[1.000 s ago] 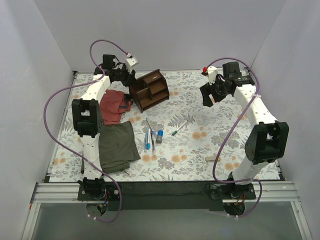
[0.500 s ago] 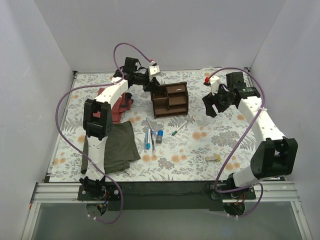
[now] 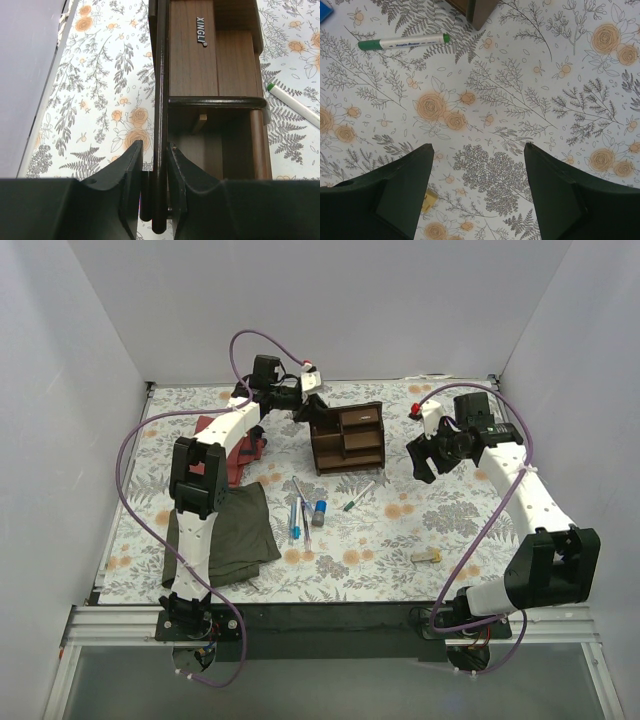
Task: Sort the stationery into containers
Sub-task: Move the storage box to the center of the board.
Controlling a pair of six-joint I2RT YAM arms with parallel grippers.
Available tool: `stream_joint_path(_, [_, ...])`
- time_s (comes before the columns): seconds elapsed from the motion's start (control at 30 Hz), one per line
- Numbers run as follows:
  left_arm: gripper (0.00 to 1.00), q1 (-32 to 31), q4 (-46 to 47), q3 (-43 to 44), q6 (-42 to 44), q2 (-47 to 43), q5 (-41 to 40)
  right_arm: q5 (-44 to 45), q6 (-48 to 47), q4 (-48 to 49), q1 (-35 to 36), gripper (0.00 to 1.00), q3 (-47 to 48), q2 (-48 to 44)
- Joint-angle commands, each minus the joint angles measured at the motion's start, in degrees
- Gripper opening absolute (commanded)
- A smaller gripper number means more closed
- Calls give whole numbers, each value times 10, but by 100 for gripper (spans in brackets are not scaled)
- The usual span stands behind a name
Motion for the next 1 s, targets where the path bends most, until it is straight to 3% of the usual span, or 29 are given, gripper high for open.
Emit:
stream_joint_path(0.0, [2,-16,79,18,69,-31,24,-4,-6,7,-1,82,-8,-22])
stream_joint_path(0.1, [6,-20,79,37,77,-33,21,-10,8,8,0,82,-16,-24])
stream_joint_path(0.23, [20,-24,79,61,74,-31,22,-18,16,13,-1,81,-27,-31])
stream_joint_path(0.73, [44,-44,85,43,54,-49,2,-19,7,24,-2,82,-50,-48])
stream_joint_path(0.83, [50,-44,131,40,-11,-77,-24,-30,4,22,-3,84,-50,-57])
stream_joint_path(0.93, [57,-34,242,-24,-100,-159,-79,-63,-13,22,-5,86,-50,-78])
stream_joint_path(0.97, [62,-28,300,-86,-115,-185,-107,-77,-32,22,-6,86,-51,-86])
